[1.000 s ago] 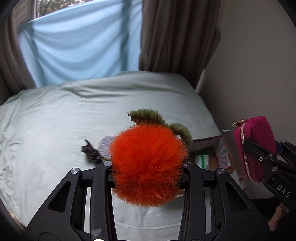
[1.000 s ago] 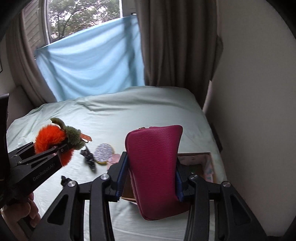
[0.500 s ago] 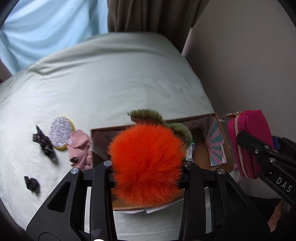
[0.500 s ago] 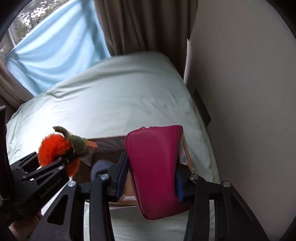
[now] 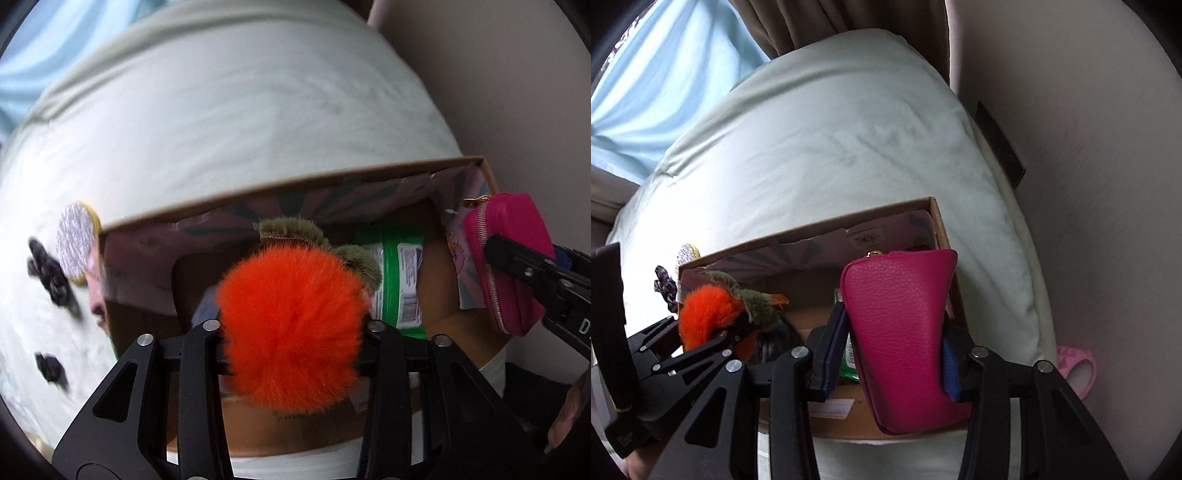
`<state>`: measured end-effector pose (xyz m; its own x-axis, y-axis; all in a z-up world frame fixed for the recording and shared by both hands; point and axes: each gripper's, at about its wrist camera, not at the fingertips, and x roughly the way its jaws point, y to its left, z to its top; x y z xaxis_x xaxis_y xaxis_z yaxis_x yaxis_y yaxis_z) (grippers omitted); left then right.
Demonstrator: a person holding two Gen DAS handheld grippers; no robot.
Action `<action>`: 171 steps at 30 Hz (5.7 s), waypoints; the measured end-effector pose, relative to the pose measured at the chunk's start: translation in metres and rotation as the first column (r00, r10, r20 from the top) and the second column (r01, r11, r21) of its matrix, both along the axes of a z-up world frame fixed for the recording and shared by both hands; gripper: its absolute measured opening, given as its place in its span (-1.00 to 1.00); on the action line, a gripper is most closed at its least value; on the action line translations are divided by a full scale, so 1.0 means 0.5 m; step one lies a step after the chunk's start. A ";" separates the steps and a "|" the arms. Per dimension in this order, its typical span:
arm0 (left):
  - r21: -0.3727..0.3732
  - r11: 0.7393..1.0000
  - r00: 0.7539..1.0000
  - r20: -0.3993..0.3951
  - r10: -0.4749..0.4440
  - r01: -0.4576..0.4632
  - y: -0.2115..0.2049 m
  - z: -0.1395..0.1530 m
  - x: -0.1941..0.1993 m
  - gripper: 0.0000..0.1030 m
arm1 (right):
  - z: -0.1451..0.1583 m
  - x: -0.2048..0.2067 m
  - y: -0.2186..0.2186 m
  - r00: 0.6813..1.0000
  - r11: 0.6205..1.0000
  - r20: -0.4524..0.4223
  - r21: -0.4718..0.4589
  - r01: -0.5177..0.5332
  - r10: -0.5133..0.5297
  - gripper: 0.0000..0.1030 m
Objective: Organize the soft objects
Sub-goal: 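Carry orange pompom and pink wallet into the box and release both, then withdraw both tools from the box toward the black scrunchie, then grasp black scrunchie with left tool while right tool grasps black patterned scarf, then carry black scrunchie and black scarf over the box and release both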
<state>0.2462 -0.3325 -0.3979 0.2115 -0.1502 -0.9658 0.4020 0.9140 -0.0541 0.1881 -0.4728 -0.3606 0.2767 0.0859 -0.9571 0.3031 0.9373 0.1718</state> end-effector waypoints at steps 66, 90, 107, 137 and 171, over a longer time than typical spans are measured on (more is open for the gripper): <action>-0.207 0.954 0.840 0.460 0.289 -0.215 0.826 0.571 -0.362 0.99 | 0.542 -0.317 0.600 0.825 0.958 0.519 -0.272 -0.089 0.224 1.00; -0.143 0.974 0.916 0.337 0.216 -0.176 0.980 -0.069 -0.163 0.82 | 0.012 -0.001 0.889 0.787 0.918 0.478 -0.269 -0.292 0.390 1.00; -0.065 0.993 0.938 0.327 0.116 -0.099 0.935 -0.249 -0.120 0.32 | -0.256 0.185 0.964 0.766 0.846 0.379 -0.355 -0.398 0.520 0.24; -0.113 0.985 0.891 0.423 0.166 -0.130 0.923 0.058 -0.113 -0.62 | 0.012 0.065 0.919 0.781 0.881 0.426 -0.339 -0.329 0.456 -0.35; -0.260 0.965 0.915 0.396 0.082 0.026 0.197 0.314 -0.176 -0.62 | 0.271 -0.177 0.267 0.916 0.950 0.371 -0.310 -0.031 0.151 -0.35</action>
<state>0.1581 -0.2339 -0.2410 0.5793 -0.3670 -0.7278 0.4130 0.9020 -0.1260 0.0995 -0.3395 -0.2251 0.6335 -0.1377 -0.7614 0.1799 0.9833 -0.0281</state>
